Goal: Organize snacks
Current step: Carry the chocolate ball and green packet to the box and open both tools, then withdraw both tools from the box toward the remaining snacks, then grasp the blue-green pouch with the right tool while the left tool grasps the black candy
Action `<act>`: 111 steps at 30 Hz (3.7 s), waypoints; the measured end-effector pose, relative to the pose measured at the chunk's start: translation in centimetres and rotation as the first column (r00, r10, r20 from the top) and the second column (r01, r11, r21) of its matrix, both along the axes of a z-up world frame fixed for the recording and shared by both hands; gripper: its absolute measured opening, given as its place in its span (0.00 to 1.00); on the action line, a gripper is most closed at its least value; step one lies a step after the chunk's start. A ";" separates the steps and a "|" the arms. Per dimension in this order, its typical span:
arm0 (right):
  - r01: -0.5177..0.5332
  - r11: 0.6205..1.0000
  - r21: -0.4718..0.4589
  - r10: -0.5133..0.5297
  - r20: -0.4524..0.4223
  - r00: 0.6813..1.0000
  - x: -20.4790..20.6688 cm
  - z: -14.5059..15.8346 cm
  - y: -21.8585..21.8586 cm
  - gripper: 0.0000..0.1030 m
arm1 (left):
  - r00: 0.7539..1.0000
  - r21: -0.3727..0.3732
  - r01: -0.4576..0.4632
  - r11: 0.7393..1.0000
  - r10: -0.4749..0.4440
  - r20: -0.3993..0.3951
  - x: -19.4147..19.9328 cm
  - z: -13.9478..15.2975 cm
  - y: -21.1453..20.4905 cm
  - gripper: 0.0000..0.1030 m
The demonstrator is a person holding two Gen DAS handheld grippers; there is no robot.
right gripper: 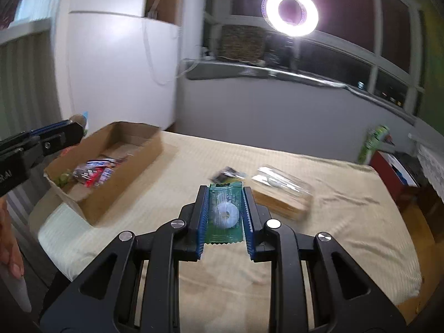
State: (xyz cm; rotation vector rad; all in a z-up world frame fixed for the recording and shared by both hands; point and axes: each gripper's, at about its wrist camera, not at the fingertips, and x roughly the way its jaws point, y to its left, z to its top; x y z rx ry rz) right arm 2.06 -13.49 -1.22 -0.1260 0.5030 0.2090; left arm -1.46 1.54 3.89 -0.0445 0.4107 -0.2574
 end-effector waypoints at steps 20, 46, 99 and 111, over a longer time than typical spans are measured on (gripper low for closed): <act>-0.344 0.939 0.026 0.343 0.042 0.938 4.3 2.3 16.5 0.23 | 0.964 -0.018 -0.264 0.964 0.264 0.018 0.2 1.4 12.8 0.24; -0.331 0.942 0.047 0.333 -0.051 0.942 9.8 -3.6 17.6 0.50 | 0.926 -0.056 -0.361 0.931 0.351 -0.136 4.5 -4.9 14.8 0.70; -0.025 0.984 0.175 0.053 -0.159 0.986 7.3 -5.9 -3.5 0.74 | 0.986 0.068 -0.045 0.997 0.055 -0.155 4.0 -4.6 -3.1 0.75; 0.049 0.983 0.178 0.012 -0.326 0.945 15.7 -10.3 -2.7 0.74 | 0.980 -0.004 -0.010 1.000 0.009 -0.197 5.5 -6.7 -1.5 0.75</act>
